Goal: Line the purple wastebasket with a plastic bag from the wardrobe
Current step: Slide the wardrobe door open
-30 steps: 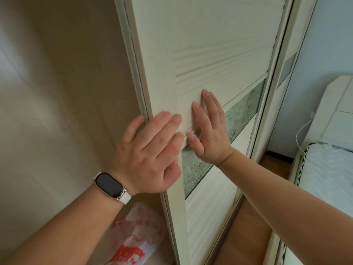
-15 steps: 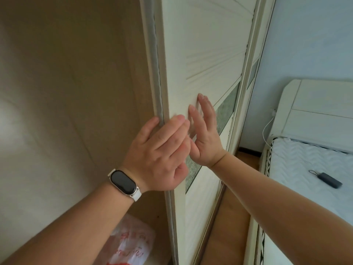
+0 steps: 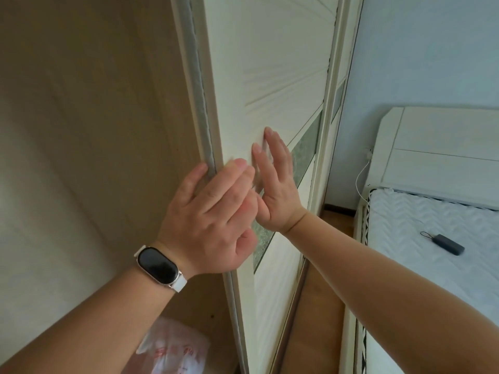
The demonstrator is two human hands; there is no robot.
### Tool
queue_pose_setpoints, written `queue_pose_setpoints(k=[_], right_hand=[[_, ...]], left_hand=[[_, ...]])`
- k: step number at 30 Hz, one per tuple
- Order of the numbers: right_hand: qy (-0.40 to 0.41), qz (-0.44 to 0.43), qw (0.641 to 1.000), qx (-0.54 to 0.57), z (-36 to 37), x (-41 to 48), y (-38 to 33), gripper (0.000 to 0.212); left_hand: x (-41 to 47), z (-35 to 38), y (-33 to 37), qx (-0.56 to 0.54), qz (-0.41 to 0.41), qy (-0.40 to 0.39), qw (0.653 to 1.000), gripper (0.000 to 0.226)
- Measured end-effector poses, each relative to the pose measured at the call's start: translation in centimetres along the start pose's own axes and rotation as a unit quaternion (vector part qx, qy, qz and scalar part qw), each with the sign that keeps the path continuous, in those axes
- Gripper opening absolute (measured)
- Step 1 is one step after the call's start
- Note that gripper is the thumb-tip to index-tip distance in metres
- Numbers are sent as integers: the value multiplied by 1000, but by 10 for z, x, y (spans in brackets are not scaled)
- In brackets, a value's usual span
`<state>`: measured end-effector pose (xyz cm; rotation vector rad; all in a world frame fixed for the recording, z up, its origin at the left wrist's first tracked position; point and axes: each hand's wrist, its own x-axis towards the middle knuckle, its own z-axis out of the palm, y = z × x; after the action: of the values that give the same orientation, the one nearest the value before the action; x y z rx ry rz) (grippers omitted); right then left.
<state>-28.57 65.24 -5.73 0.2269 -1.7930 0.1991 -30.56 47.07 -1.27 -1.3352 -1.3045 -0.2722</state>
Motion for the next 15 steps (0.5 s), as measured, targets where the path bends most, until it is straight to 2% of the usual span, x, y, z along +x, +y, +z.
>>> queue_pose_setpoints(k=[15], right_hand=[[29, 15, 999, 1, 15, 0, 77, 62]], left_hand=[[23, 73, 6, 29, -3, -14, 999, 31]])
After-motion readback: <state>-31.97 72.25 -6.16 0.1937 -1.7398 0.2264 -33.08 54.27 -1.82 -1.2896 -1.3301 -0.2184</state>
